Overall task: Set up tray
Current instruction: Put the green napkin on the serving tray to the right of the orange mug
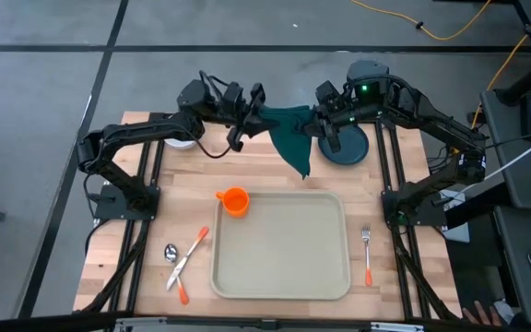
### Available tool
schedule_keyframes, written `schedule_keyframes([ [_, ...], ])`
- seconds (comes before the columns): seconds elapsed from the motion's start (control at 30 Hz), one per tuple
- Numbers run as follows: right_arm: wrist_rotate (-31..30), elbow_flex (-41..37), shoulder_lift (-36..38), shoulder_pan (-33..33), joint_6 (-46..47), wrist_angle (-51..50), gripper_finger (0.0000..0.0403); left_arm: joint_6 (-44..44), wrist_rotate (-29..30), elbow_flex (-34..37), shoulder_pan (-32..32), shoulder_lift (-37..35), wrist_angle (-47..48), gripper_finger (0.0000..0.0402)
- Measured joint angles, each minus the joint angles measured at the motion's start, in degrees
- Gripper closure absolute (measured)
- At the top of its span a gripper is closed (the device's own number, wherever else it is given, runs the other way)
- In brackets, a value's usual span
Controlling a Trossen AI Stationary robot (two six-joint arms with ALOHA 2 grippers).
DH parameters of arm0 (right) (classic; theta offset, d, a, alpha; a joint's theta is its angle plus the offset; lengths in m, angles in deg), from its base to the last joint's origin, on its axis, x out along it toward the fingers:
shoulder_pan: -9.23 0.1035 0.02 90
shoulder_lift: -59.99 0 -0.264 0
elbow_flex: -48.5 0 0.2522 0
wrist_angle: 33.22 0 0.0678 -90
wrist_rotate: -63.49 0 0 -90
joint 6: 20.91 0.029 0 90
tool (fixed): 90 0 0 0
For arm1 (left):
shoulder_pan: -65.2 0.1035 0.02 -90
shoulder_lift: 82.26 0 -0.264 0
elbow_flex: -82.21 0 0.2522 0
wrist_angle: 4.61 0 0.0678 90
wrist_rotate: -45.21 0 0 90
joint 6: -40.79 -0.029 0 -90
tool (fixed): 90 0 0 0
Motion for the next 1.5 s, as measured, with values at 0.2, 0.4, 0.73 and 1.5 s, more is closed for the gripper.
schedule_keyframes([
  [0.2,0.0,0.0,0.0,0.0,-0.2,0.0,0.039,-2.6,0.1,0.0,0.0,0.0,-0.5,0.0395],
  [0.4,0.5,0.0,0.0,0.0,-0.2,0.2,0.0376,-2.6,0.1,0.0,0.5,0.0,-0.3,0.0398],
  [0.73,1.9,-0.1,4.4,0.0,3.8,4.5,0.0299,-2.3,0.2,0.0,4.7,-0.1,4.9,0.0399],
  [1.5,-21.6,0.0,11.0,-9.0,-11.8,-4.0,0.0231,9.8,9.3,0.0,-5.5,8.5,0.2,0.0399],
])
